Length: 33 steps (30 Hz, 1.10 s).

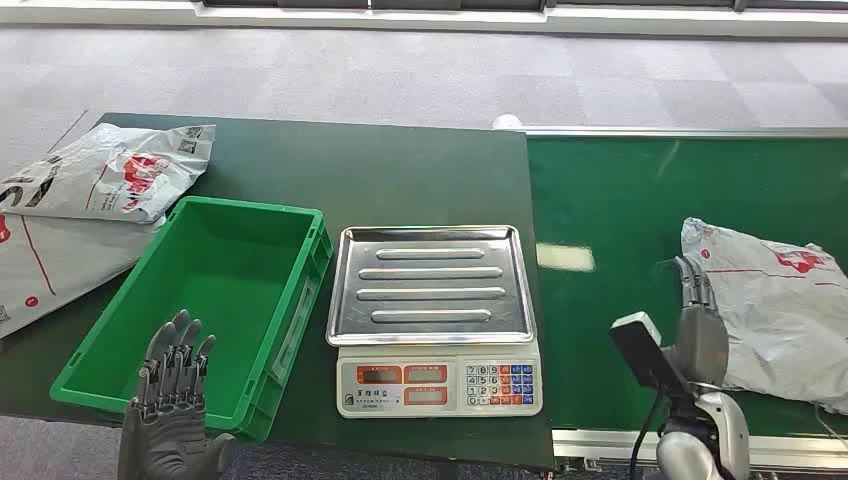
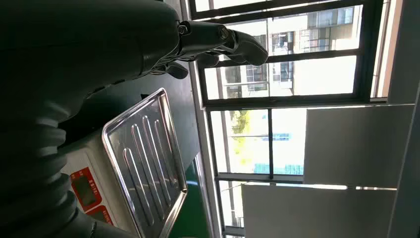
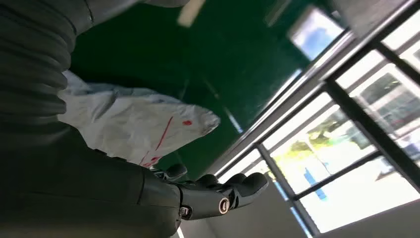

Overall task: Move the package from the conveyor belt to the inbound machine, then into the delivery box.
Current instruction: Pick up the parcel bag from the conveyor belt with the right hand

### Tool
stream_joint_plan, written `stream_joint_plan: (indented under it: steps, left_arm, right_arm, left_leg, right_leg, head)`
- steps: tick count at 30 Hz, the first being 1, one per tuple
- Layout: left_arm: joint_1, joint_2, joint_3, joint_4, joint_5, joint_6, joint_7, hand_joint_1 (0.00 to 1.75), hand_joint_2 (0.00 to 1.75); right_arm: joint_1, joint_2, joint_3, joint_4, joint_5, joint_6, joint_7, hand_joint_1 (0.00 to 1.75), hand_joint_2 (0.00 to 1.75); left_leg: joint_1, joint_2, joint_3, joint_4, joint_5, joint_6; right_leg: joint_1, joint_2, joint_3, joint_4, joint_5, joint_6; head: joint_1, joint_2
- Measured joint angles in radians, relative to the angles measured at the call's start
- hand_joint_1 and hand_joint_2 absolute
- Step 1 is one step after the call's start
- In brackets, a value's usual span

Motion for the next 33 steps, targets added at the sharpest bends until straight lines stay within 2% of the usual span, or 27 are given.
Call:
stream_joint_plan:
  steps: [2, 6, 10, 12, 16, 20, 21, 24, 25, 28, 33]
  left_arm:
    - [0.000, 0.000, 0.001, 0.000, 0.008, 0.000, 0.002, 0.00, 1.75]
    - [0.001, 0.000, 0.011, 0.001, 0.024, 0.000, 0.006, 0.00, 1.75]
    - [0.001, -0.002, 0.017, 0.001, 0.025, 0.000, 0.006, 0.00, 1.75]
    - [0.001, -0.003, 0.018, 0.001, 0.028, -0.004, 0.011, 0.00, 1.75]
    - [-0.004, -0.007, 0.022, 0.007, 0.034, -0.031, 0.031, 0.00, 1.75]
    - [-0.011, -0.012, 0.030, 0.023, 0.036, -0.059, 0.036, 0.00, 1.75]
    - [-0.012, -0.014, 0.033, 0.028, 0.036, -0.067, 0.036, 0.00, 1.75]
    - [-0.015, -0.018, 0.039, 0.042, 0.035, -0.087, 0.035, 0.00, 1.75]
    - [-0.016, -0.019, 0.041, 0.047, 0.033, -0.093, 0.033, 0.00, 1.75]
    - [-0.022, -0.020, 0.043, 0.064, 0.030, -0.108, 0.030, 0.00, 1.75]
    - [-0.025, -0.022, 0.044, 0.083, 0.029, -0.117, 0.029, 0.00, 1.75]
  right_arm:
    - [-0.051, -0.015, -0.026, 0.073, 0.019, 0.016, 0.025, 0.00, 1.75]
    - [-0.207, -0.069, -0.108, 0.323, 0.062, 0.041, 0.063, 0.00, 1.75]
    - [-0.265, -0.089, -0.137, 0.448, 0.072, 0.041, 0.066, 0.00, 1.75]
    - [-0.278, -0.094, -0.144, 0.488, 0.079, 0.060, 0.102, 0.00, 1.75]
    - [-0.308, -0.135, -0.158, 0.613, 0.099, 0.221, 0.248, 0.00, 1.75]
    - [-0.313, -0.169, -0.164, 0.750, 0.080, 0.370, 0.265, 0.00, 1.75]
    - [-0.312, -0.171, -0.166, 0.776, 0.070, 0.407, 0.262, 0.14, 1.75]
    - [-0.313, -0.177, -0.176, 0.829, 0.040, 0.504, 0.246, 1.45, 1.75]
    - [-0.315, -0.180, -0.179, 0.841, 0.032, 0.531, 0.241, 1.75, 1.75]
    - [-0.317, -0.188, -0.184, 0.864, 0.017, 0.586, 0.229, 1.75, 1.75]
    - [-0.319, -0.197, -0.190, 0.877, 0.015, 0.593, 0.222, 1.75, 1.75]
  left_leg:
    - [0.000, 0.000, 0.000, 0.000, 0.001, 0.001]
    - [-0.001, -0.004, -0.002, 0.001, 0.004, 0.002]
    - [-0.002, -0.004, -0.003, 0.001, 0.004, 0.002]
    - [-0.002, -0.004, -0.004, 0.001, 0.004, 0.002]
    - [-0.002, -0.006, -0.005, 0.001, 0.004, 0.002]
    - [-0.002, -0.007, -0.006, 0.001, 0.004, 0.002]
    - [-0.002, -0.007, -0.006, 0.001, 0.004, 0.002]
    - [-0.002, -0.006, -0.005, 0.002, 0.004, 0.002]
    - [-0.001, -0.005, -0.004, 0.002, 0.003, 0.002]
    - [0.000, -0.005, -0.002, 0.002, 0.002, 0.002]
    - [0.000, -0.006, -0.001, 0.004, 0.002, 0.003]
  right_leg:
    - [-0.001, -0.001, -0.001, 0.000, 0.001, 0.001]
    - [-0.002, -0.004, -0.003, 0.000, 0.003, 0.003]
    - [-0.001, -0.003, -0.004, 0.000, 0.003, 0.003]
    - [-0.001, -0.004, -0.005, 0.000, 0.003, 0.002]
    - [-0.002, -0.007, -0.005, 0.000, 0.003, 0.003]
    - [-0.002, -0.007, -0.006, 0.000, 0.003, 0.003]
    - [-0.002, -0.007, -0.006, 0.000, 0.003, 0.003]
    - [0.000, -0.005, -0.005, 0.000, 0.003, 0.003]
    - [0.001, -0.004, -0.004, 0.000, 0.003, 0.003]
    - [0.002, -0.005, -0.002, -0.002, 0.002, 0.003]
    - [0.002, -0.007, 0.001, -0.002, 0.002, 0.004]
  head:
    - [0.000, 0.000]
    - [0.000, 0.000]
    - [0.000, 0.000]
    - [0.000, 0.000]
    - [0.000, 0.000]
    - [0.000, 0.000]
    - [0.000, 0.000]
    - [0.000, 0.000]
    - [0.000, 0.000]
    - [0.000, 0.000]
    - [0.000, 0.000]
